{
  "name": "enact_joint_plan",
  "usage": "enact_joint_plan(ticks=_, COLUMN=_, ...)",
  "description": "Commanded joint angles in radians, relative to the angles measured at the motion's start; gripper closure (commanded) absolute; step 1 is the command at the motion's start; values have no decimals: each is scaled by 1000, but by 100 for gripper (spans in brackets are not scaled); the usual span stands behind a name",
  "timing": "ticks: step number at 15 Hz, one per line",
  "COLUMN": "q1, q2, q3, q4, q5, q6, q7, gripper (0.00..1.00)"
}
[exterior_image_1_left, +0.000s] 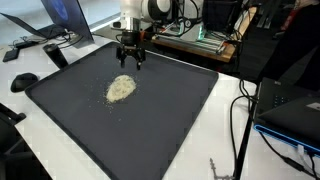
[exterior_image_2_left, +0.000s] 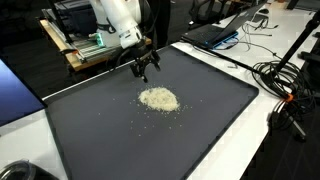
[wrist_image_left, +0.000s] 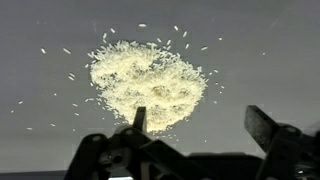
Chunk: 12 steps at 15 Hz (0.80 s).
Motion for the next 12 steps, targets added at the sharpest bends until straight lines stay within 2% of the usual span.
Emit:
enact_joint_plan(ticks=1, q1=-142, q2=100, q3=70, q4=2, q5=-81, q6=13, q7=-44, gripper=0)
enact_joint_plan(ticks=2, q1=-157, q2=113, q3=38, q4=6, q5=-232, q6=7, q7=71, gripper=0)
enact_joint_plan(ticks=6, q1=-261, q2=177, q3=60, q4=29, q5=-410, q6=-59, q7=149, gripper=0)
enact_joint_plan(ticks=9, q1=-325, q2=214, q3=90, q4=51, q5=-455, q6=-119, q7=164, gripper=0)
enact_joint_plan(ticks=12, q1=-373, q2=239, q3=132, q4=85, q5=-430, q6=-197, q7=153, gripper=0)
